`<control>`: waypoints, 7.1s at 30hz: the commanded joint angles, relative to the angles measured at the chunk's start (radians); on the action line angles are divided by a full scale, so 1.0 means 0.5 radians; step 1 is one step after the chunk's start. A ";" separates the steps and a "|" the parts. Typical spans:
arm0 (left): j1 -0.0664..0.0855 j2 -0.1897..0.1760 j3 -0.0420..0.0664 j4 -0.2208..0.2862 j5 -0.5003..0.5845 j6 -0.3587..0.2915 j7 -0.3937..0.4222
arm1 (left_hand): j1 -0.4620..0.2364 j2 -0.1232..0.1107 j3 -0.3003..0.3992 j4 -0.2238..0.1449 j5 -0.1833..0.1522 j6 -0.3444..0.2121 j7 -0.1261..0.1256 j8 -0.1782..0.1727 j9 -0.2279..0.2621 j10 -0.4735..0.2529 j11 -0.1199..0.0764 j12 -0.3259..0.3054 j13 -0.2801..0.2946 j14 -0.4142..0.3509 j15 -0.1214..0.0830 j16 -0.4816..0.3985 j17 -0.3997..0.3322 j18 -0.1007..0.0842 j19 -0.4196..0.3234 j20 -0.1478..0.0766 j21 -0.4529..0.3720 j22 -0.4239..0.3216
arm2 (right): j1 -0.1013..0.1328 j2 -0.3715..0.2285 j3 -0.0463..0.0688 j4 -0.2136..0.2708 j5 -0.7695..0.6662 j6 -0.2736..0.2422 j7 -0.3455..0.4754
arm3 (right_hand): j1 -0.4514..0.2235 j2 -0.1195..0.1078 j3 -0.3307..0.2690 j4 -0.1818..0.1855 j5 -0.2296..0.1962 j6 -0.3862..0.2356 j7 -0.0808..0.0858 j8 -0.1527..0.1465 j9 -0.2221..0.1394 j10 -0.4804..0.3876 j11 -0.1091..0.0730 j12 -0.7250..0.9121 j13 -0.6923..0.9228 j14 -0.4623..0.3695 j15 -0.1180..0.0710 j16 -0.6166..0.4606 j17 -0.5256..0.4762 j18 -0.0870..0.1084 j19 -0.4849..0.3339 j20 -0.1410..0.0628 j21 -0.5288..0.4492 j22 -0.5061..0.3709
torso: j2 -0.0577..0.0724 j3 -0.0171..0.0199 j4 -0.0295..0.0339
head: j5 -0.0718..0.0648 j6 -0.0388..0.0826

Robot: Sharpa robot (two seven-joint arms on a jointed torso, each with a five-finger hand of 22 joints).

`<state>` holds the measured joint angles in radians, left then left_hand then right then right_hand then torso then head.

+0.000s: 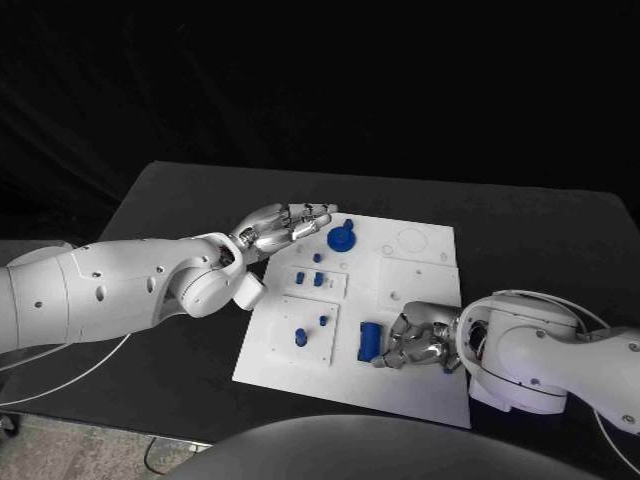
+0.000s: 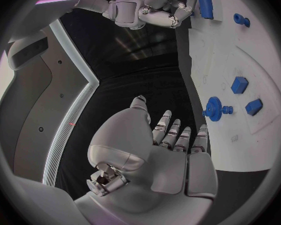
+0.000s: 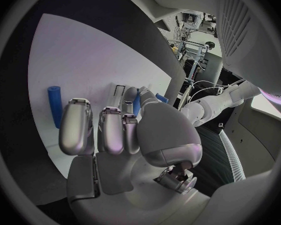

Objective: Assemble the parts on the task board

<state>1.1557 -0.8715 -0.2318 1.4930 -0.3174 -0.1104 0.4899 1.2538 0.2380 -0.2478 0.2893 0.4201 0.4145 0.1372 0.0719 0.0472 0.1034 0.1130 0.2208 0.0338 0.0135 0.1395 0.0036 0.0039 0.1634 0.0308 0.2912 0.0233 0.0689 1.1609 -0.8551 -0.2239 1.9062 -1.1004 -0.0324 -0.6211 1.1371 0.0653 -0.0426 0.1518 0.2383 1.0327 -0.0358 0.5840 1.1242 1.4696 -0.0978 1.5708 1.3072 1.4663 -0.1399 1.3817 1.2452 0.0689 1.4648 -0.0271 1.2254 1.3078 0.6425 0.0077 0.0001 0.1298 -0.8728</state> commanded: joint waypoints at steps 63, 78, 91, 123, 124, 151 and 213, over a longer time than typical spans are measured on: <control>-0.089 -0.009 0.001 0.003 -0.232 -0.263 0.302 | 0.094 -0.002 0.010 0.006 0.078 0.084 -0.050 0.055 0.009 0.052 -0.036 0.120 0.014 -0.012 -0.104 -0.001 -0.002 0.029 0.007 -0.030 0.011 -0.010 | 0.161 -0.478 -0.014 0.100 -0.385 0.315 -0.044 | -0.122 -0.012 -0.120 0.271 0.245 0.269 0.087 -0.774 -0.747 0.202 0.073 0.000 0.527 0.094 0.044 -0.056 -0.081 0.007 0.016 0.043 -0.064 0.333 | 0.000 0.0001 -0.002 | -0.143 0.000; -0.090 -0.013 0.001 0.003 -0.232 -0.183 0.250 | 0.116 0.010 0.017 0.005 0.087 0.177 -0.010 0.087 0.017 0.064 -0.009 0.145 0.017 -0.003 -0.074 0.003 0.002 0.032 0.015 -0.016 0.018 -0.001 | 0.082 -0.401 -0.015 0.036 -0.421 0.294 -0.053 | -0.071 -0.012 -0.106 0.197 0.110 0.251 0.090 -0.786 -0.720 0.202 0.074 0.000 0.527 0.091 0.045 -0.056 -0.086 0.009 0.016 0.044 -0.069 0.332 | -0.001 -0.0005 0.000 | -0.126 0.000; -0.090 -0.016 0.001 0.002 -0.229 -0.153 0.231 | 0.121 0.013 0.018 0.005 0.086 0.171 0.003 0.086 0.014 0.082 0.007 0.169 0.020 0.001 -0.061 0.005 0.002 0.032 0.020 -0.010 0.022 0.005 | 0.018 -0.322 -0.014 0.005 -0.570 0.271 -0.054 | 0.082 -0.057 -0.023 0.083 0.391 0.131 0.121 -0.865 -0.752 0.202 0.099 0.000 0.527 0.089 0.062 -0.060 -0.090 0.013 0.005 0.057 -0.103 0.324 | 0.001 0.0005 -0.001 | -0.120 0.000; -0.090 -0.019 0.001 0.004 -0.195 -0.141 0.211 | 0.138 0.020 0.024 0.001 0.096 0.132 0.012 0.072 0.008 0.118 0.021 0.207 0.022 0.011 -0.049 0.009 0.006 0.032 0.026 -0.007 0.027 0.010 | -0.004 -0.301 -0.014 0.061 0.048 0.047 -0.024 | 0.024 -0.317 0.989 -0.275 0.927 -0.105 0.204 -0.761 -0.784 0.202 0.168 0.000 0.527 0.126 0.118 0.103 0.155 -0.014 0.042 0.107 0.063 0.364 | 0.000 0.0003 -0.001 | -0.086 0.000; -0.090 -0.019 0.001 0.004 -0.194 -0.140 0.209 | 0.138 0.020 0.024 0.001 0.096 0.132 0.012 0.072 0.008 0.118 0.021 0.207 0.022 0.011 -0.049 0.009 0.006 0.032 0.026 -0.007 0.027 0.010 | -0.004 -0.305 -0.014 0.056 0.167 0.031 -0.022 | 0.014 -0.316 0.995 -0.276 0.926 -0.105 0.203 -0.757 -0.784 0.202 0.167 0.000 0.527 0.127 0.118 0.107 0.161 -0.015 0.043 0.107 0.069 0.365 | 0.001 0.0003 -0.001 | -0.086 0.000; -0.090 -0.011 0.001 0.001 -0.187 -0.114 0.181 | 0.151 0.024 0.030 0.001 0.100 0.145 0.018 0.076 0.010 0.120 0.026 0.209 0.022 0.023 -0.041 0.014 0.009 0.031 0.028 -0.004 0.030 0.012 | 0.012 -0.281 -0.013 0.033 1.036 -0.215 0.010 | -0.111 -0.283 1.027 -0.311 0.796 -0.133 0.194 -0.686 -0.773 0.202 0.162 0.000 0.527 0.123 0.115 0.110 0.153 -0.014 0.034 0.106 0.084 0.364 | 0.001 -0.0011 0.000 | -0.091 0.000; -0.091 0.001 0.001 -0.006 -0.187 -0.056 0.129 | 0.203 0.031 0.053 -0.010 0.134 0.156 0.031 0.081 0.012 0.121 0.041 0.208 0.021 0.039 -0.016 0.021 0.013 0.028 0.041 0.002 0.041 0.023 | 0.010 -0.115 -0.013 -0.060 0.614 -0.141 -0.027 | -0.397 -0.259 0.686 -0.115 0.119 -0.214 0.210 -0.613 -0.880 0.202 0.180 0.000 0.527 0.105 0.131 0.048 0.054 0.007 -0.015 0.123 -0.018 0.330 | 0.000 -0.0003 0.000 | -0.078 0.000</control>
<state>1.1113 -0.8725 -0.2317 1.4891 -0.4115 -0.1587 0.5483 1.3461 0.2565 -0.2283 0.2837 0.4827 0.4913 0.1462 0.1105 0.0529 0.1625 0.1288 0.3196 0.0433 0.0347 0.1256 0.0075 0.0086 0.1637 0.0452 0.2947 0.0387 0.0795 1.1666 -0.9147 -0.2308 1.8741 -0.7762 -0.1245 -0.6335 0.9462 -0.0648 0.3026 0.0934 0.3008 0.9308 0.0691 0.2748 0.6841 1.4653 -0.0125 1.5709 1.3078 1.4663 -0.0822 1.4086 1.2721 0.0688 1.4573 0.0270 1.2215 1.3075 0.6427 0.0074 0.0000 0.0895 -0.8728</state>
